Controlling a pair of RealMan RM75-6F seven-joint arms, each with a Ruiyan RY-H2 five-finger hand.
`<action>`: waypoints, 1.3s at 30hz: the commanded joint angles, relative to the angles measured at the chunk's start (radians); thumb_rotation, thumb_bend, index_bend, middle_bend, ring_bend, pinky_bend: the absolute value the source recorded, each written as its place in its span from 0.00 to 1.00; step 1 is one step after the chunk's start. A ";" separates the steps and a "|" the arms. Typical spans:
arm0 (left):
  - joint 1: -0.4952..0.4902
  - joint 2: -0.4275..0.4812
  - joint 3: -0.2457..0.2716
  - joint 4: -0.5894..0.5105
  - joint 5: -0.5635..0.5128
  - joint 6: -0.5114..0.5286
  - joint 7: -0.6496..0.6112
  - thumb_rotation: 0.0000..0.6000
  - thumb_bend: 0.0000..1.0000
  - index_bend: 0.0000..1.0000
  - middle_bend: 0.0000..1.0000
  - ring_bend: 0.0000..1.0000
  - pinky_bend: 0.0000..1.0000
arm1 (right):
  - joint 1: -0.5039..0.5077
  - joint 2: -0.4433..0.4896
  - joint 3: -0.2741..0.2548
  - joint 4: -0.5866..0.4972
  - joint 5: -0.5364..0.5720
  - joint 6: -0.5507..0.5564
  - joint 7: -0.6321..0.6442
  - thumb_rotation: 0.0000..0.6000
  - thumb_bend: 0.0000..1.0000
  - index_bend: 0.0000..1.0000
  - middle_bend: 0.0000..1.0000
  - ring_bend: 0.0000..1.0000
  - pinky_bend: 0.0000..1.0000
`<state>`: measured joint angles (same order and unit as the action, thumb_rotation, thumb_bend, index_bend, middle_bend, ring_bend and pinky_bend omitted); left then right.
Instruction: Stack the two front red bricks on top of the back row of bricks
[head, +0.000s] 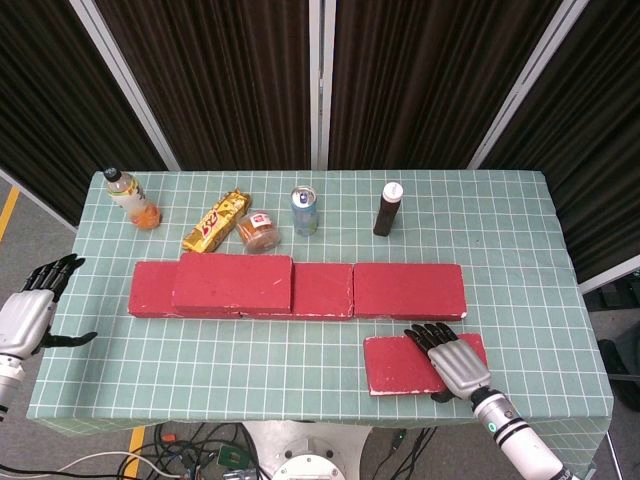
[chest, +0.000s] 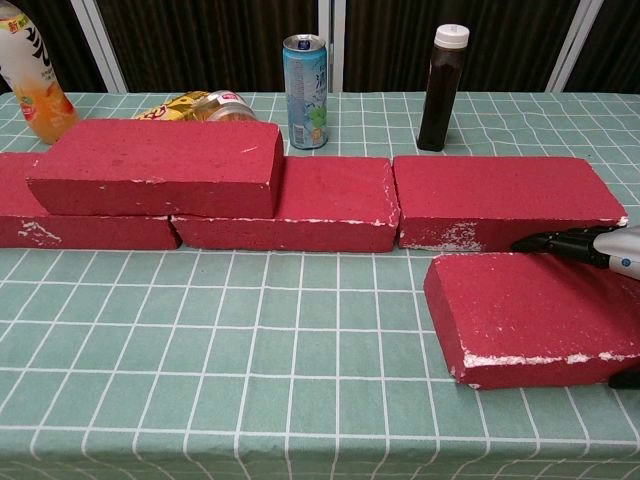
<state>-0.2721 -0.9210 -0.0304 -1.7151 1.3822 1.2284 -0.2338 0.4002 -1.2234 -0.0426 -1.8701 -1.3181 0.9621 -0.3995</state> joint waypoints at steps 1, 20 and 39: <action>0.001 0.000 0.000 0.000 0.002 -0.002 0.003 1.00 0.00 0.00 0.00 0.00 0.00 | -0.007 -0.012 -0.003 0.015 -0.038 0.024 0.037 1.00 0.00 0.00 0.21 0.00 0.00; 0.016 0.011 -0.010 -0.012 0.022 0.011 -0.006 1.00 0.00 0.00 0.00 0.00 0.00 | -0.005 0.086 0.031 -0.060 -0.155 0.124 0.156 1.00 0.00 0.14 0.35 0.02 0.00; 0.007 0.012 -0.016 0.002 0.026 -0.021 -0.040 1.00 0.00 0.00 0.00 0.00 0.00 | 0.397 0.069 0.288 0.036 0.417 -0.205 0.010 1.00 0.00 0.14 0.37 0.08 0.04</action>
<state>-0.2653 -0.9081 -0.0463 -1.7140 1.4077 1.2081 -0.2720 0.7182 -1.1165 0.2169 -1.8927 -0.9808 0.8231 -0.3539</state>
